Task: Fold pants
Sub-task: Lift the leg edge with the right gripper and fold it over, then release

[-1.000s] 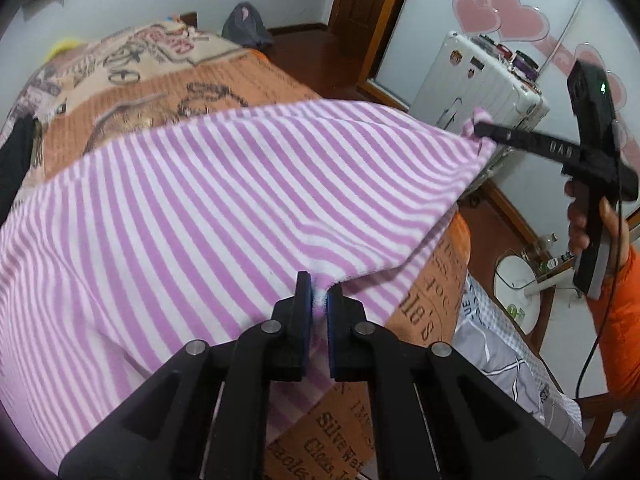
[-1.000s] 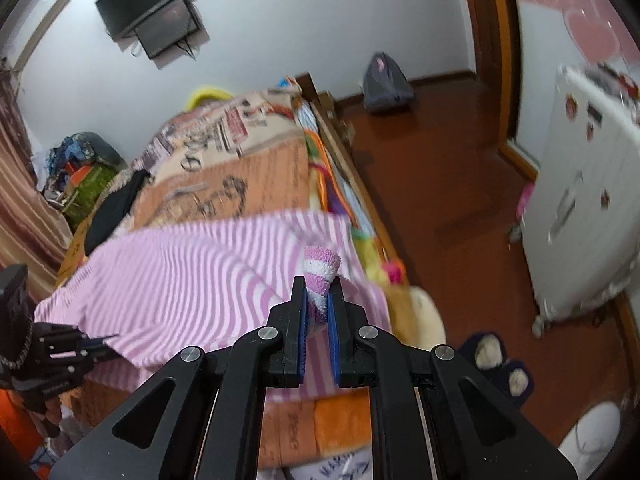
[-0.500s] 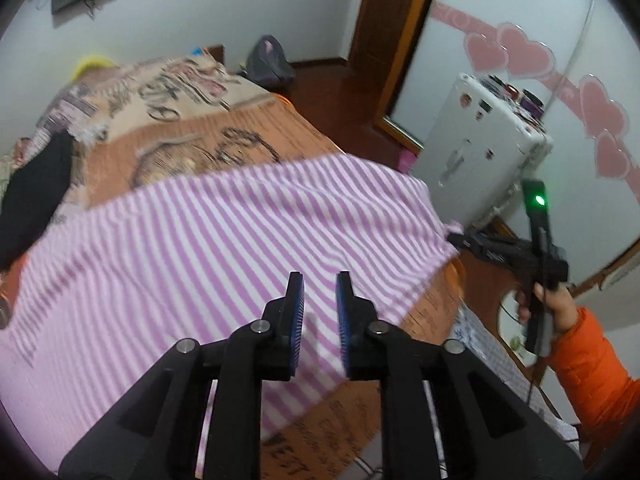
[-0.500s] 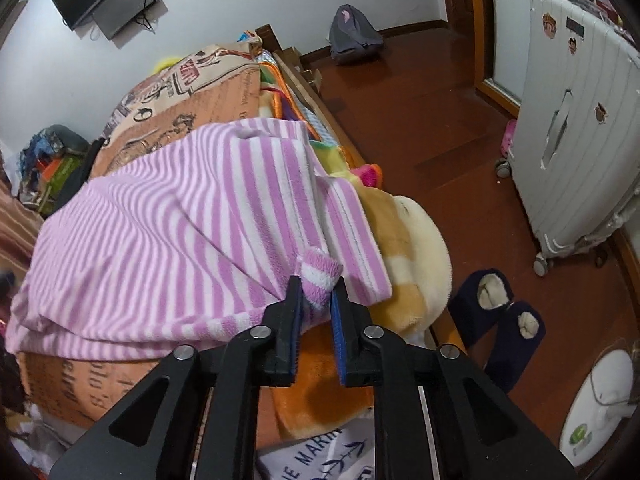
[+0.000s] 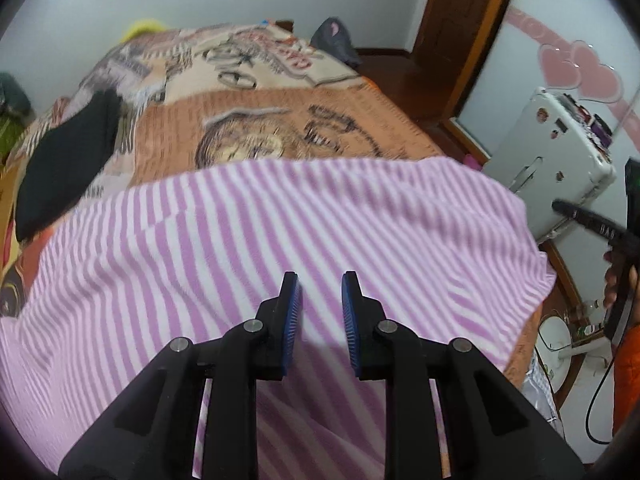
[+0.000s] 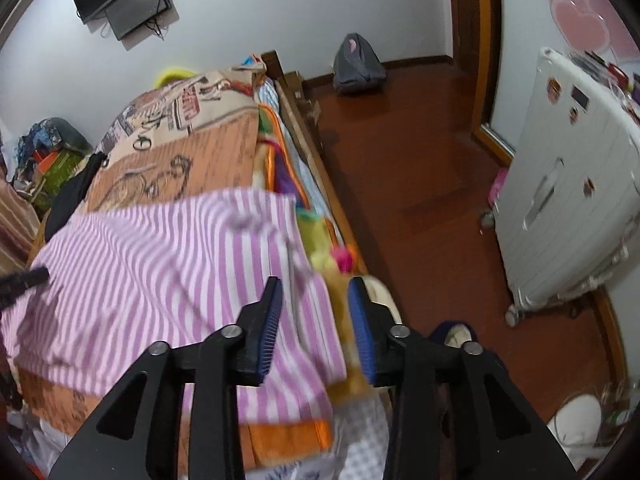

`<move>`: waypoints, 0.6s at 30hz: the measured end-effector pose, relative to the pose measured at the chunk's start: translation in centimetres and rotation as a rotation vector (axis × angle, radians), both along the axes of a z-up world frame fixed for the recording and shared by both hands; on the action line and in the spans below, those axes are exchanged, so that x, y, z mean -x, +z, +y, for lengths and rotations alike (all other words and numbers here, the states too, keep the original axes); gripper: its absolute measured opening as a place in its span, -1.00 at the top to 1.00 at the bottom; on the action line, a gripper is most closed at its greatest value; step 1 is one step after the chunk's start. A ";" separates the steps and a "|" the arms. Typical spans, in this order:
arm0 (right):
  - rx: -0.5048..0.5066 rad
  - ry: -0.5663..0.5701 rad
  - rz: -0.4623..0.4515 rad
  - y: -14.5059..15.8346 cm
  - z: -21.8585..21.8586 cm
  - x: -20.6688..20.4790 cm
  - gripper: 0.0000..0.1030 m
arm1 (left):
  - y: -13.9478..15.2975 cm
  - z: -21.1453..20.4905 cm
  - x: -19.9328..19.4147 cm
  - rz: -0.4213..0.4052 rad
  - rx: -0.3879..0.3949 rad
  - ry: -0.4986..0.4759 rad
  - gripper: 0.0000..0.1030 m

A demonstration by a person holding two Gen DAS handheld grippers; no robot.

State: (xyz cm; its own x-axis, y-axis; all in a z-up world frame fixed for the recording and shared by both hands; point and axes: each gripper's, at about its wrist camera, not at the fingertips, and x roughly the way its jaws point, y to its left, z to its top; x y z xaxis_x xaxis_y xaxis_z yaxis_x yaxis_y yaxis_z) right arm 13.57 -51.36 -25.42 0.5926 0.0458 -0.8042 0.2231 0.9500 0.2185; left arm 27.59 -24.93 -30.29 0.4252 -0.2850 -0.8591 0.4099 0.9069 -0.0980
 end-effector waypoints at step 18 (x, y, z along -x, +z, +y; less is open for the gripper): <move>-0.132 0.149 0.167 -6.6 1.8 -9.5 0.24 | -1.2 -0.2 0.0 -0.025 0.044 -0.043 0.26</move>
